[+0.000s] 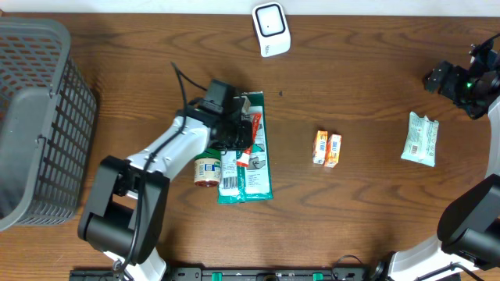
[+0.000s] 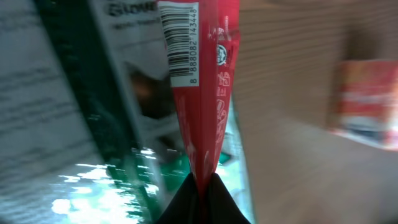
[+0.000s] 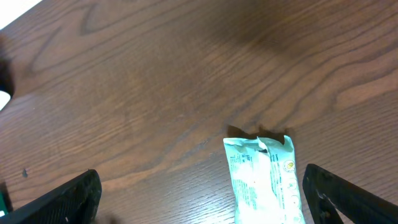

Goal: Scan the item barcode

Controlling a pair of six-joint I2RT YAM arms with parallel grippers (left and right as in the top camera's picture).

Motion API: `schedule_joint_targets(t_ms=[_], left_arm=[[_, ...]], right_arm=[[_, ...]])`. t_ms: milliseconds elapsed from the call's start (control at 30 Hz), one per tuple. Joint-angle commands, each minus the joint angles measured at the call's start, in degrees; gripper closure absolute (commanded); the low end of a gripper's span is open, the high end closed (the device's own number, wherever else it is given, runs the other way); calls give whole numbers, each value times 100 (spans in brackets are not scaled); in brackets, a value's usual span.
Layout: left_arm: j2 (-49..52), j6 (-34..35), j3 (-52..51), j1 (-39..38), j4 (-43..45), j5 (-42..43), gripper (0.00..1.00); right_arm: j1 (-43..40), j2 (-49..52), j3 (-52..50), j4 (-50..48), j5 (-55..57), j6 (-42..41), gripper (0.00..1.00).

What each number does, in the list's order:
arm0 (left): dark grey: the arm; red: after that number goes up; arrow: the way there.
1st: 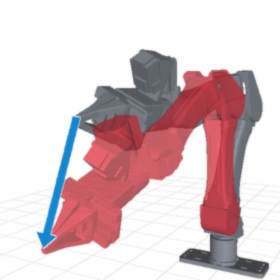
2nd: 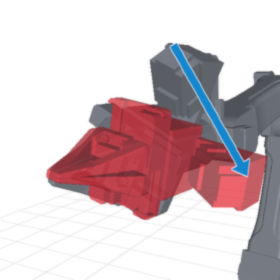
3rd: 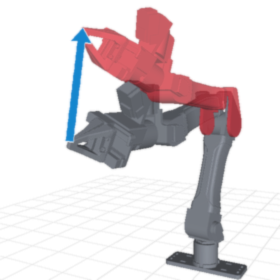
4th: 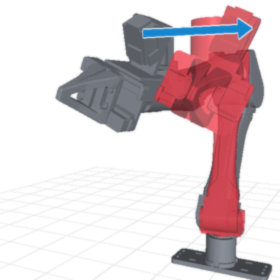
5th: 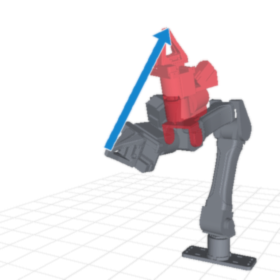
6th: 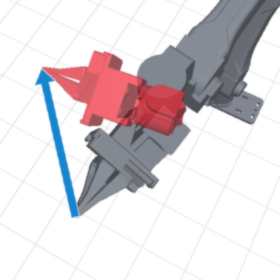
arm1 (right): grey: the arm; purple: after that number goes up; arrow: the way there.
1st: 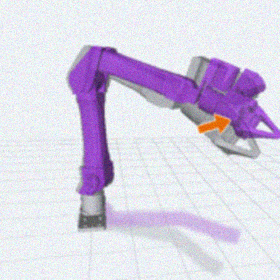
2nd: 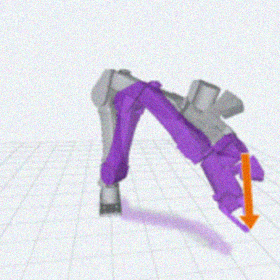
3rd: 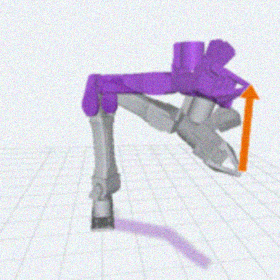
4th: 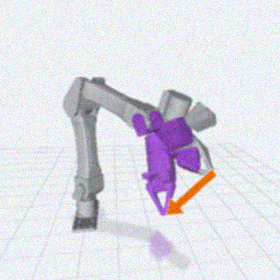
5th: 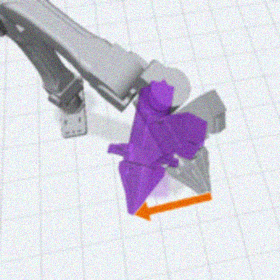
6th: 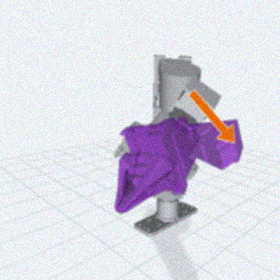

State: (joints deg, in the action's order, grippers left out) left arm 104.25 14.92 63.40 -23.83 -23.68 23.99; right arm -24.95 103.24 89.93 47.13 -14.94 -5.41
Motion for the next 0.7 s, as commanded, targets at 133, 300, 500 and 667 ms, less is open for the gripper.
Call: schedule_joint_targets(t_ms=[133,300,500,667], left_arm=[[-28,-533,420,-1292,-463,-3941,93],[-26,-1060,520,-2256,-564,-6489,93],[140,-1318,514,-2933,-564,-7466,92],[673,-1320,507,-3088,-496,-7593,93]], right_arm=[[-20,15,-7,11,11,57,1],[-17,15,-7,15,11,57,1],[-13,15,-7,13,11,57,1],[-13,15,-7,13,11,57,1]])
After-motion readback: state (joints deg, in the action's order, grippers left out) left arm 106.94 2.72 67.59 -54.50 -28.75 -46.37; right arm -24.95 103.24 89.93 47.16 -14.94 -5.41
